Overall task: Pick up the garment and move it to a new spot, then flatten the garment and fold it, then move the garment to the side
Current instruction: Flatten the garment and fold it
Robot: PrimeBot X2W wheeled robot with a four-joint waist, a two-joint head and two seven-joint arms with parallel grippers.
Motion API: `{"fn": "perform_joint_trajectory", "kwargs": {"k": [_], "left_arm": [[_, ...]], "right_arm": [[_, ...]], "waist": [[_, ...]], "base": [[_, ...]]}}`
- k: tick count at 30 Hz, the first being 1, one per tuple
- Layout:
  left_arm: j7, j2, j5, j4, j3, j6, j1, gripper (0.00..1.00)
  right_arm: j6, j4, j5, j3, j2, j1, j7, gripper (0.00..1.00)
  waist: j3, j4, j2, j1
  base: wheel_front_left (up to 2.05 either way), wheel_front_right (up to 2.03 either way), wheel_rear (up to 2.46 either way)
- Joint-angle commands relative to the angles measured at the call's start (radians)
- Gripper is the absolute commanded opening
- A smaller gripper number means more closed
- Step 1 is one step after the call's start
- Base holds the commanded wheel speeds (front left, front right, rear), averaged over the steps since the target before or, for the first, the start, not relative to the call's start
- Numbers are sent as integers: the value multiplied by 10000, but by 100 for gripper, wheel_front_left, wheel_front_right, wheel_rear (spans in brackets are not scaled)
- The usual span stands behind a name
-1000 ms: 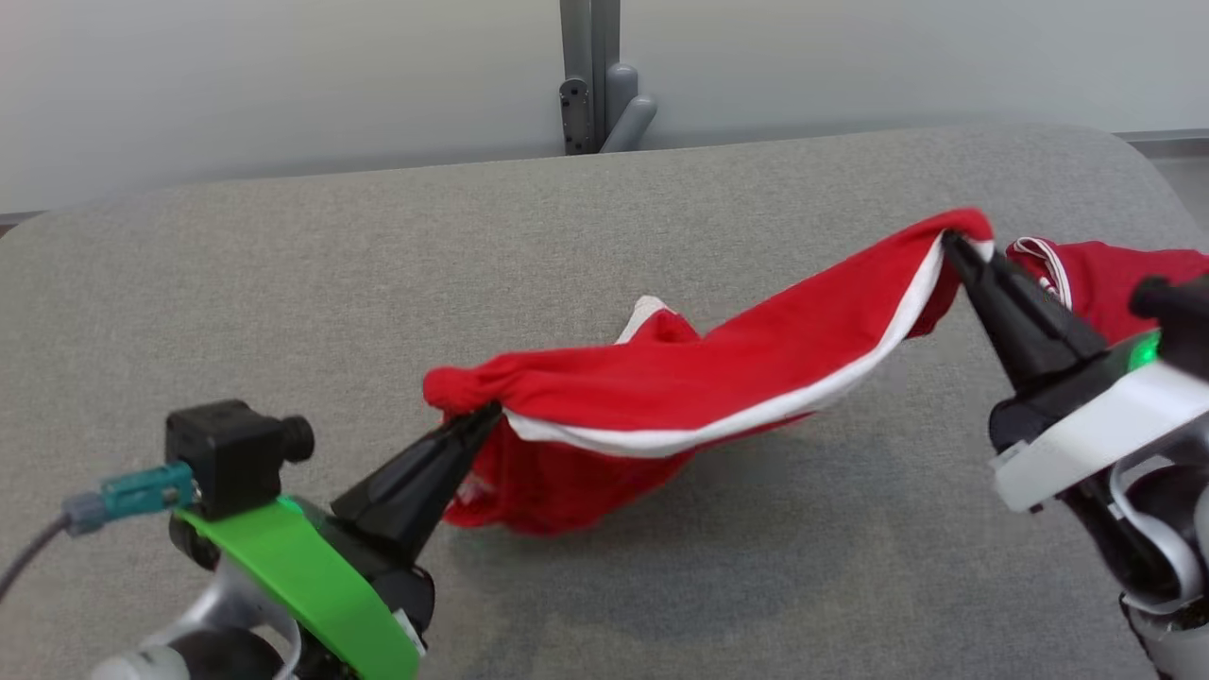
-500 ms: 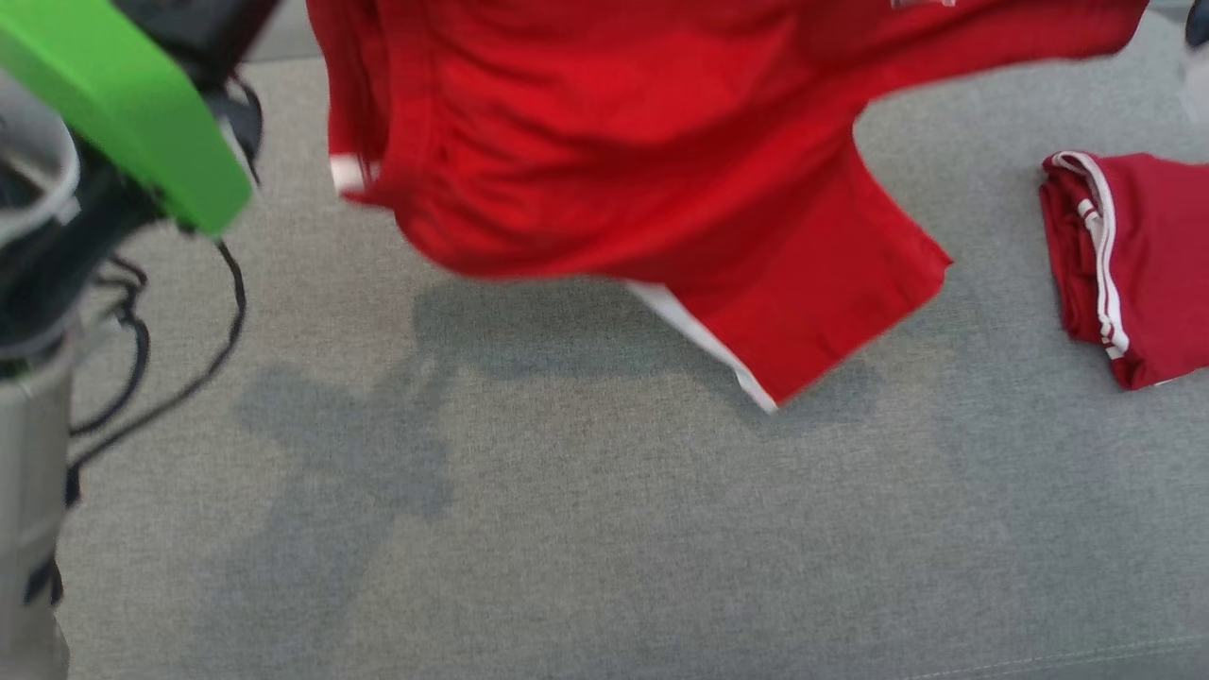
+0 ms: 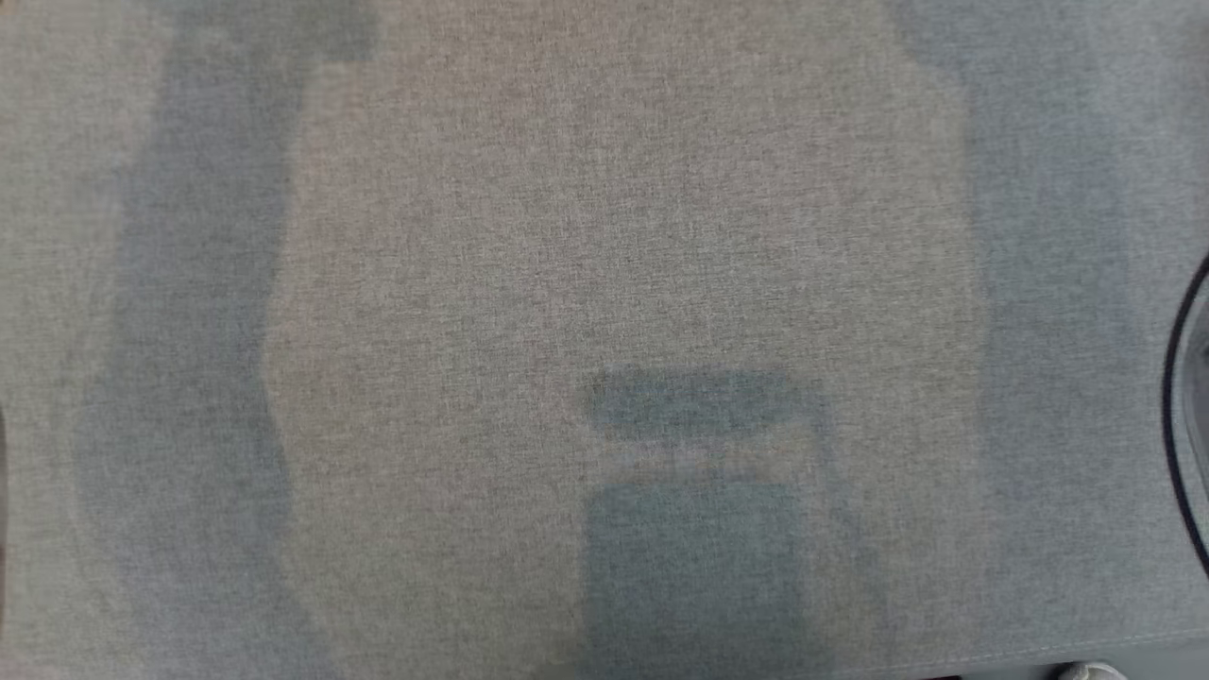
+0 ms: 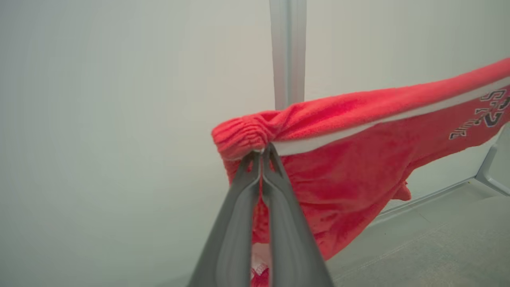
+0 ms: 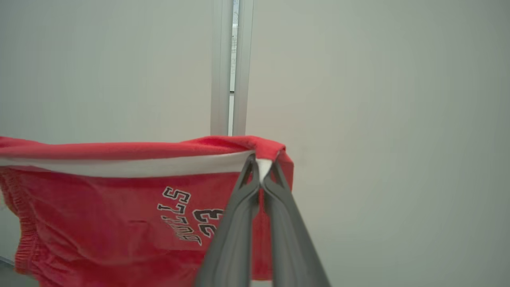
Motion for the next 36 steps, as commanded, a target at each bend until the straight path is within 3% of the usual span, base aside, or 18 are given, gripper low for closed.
{"fn": "perform_joint_trajectory", "kwargs": {"k": [1, 4, 9, 17, 22, 26, 31, 36], "left_arm": [[-307, 47, 103, 197, 19, -53, 10, 0], [-1413, 8, 148, 980, -276, -187, 778, 0], [-2020, 361, -472, 1320, -935, -304, 2839, 0], [-1766, 1315, -1667, -1060, -1992, -270, 7345, 0], [-1625, 1821, -1698, -2964, -2255, 576, 10005, 0], [-1665, 1841, -2024, -4016, -2425, 1301, 12052, 0], [-1954, 1806, -2269, -4672, -2579, 2210, 14342, 0], [-2346, 1599, -2533, -4976, -2684, 2811, 15914, 0]], "right_arm": [[-18, 177, 8, 113, -4, 177, -234, 0], [-18, 678, 290, 557, -85, 1067, -984, 0], [-18, 580, 952, 1371, -440, 3643, -1739, 0], [-18, -813, 1811, 1965, -994, 8201, -2165, 0], [-18, -1709, 1775, 1660, -1016, 10480, -2313, 0], [-18, -2221, 1038, 1514, -1171, 12145, -2391, 0], [-21, -2837, 739, 974, -984, 14355, -2311, 0], [-30, -3478, 628, 349, -1029, 16226, -2111, 0]], "waist": [[874, 155, 0, -2], [787, 162, 0, -2], [341, 103, 0, -2], [-707, -20, 0, -2], [-1658, -25, 0, -2], [-2481, -50, 0, -2], [-3301, -19, 0, -2], [-3672, -5, 0, -2]], "base": [[0, 0, 0], [0, 0, 0], [0, 0, 0], [0, 0, 0], [0, 0, 0], [0, 0, 0], [0, 0, 0], [0, 0, 0]]}}
